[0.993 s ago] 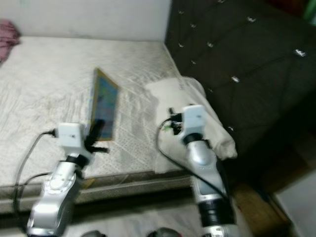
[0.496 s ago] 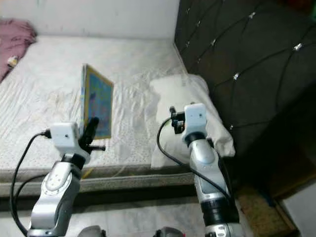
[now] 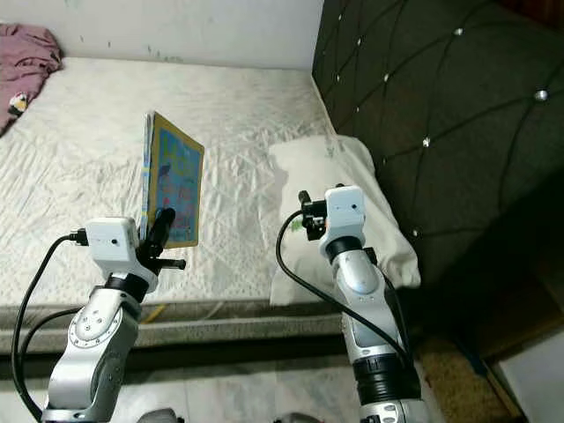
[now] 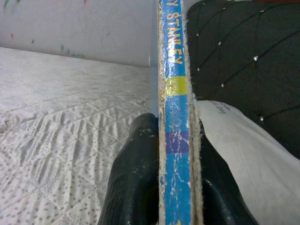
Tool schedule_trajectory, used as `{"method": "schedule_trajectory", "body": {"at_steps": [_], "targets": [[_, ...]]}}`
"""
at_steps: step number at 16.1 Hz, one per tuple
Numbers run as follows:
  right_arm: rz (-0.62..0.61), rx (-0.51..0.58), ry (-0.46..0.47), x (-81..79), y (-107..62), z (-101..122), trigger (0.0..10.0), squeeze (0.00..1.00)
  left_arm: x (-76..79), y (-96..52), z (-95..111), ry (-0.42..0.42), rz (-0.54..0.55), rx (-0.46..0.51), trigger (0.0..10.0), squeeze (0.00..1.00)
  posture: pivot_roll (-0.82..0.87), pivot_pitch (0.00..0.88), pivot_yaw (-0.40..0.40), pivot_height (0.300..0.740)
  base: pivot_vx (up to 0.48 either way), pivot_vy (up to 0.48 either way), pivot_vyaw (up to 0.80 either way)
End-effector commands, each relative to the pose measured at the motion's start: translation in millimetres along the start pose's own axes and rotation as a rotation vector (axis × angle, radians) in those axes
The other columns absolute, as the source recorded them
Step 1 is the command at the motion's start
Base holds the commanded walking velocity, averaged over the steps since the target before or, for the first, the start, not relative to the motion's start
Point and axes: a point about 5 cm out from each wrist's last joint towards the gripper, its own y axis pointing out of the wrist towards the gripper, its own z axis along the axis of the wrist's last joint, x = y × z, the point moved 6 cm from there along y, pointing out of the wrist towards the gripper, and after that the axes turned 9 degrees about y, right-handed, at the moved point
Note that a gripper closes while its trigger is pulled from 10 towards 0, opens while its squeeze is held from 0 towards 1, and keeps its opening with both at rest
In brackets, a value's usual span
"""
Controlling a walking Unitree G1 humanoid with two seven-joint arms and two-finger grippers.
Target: Clean up the room
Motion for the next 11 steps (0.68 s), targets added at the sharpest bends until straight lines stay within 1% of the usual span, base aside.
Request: {"method": "schedule_trajectory", "body": {"at_steps": [1,11], "targets": [[0.007,0.007,-0.011,0.5,2.0,4.0,10.0,0.0,4.3,2.4,17.3,0.001,-0.018,0.067,10.0,0.0,-0.07,0.0,-0.081,0.74,0.315,0.0,0.0],[0.01,0.007,-0.012,0.1,1.7,4.4,10.0,0.0,6.1,2.2,16.4,-0.002,-0.029,0.062,10.0,0.0,-0.07,0.0,-0.081,0.74,0.313,0.0,0.0]]}}
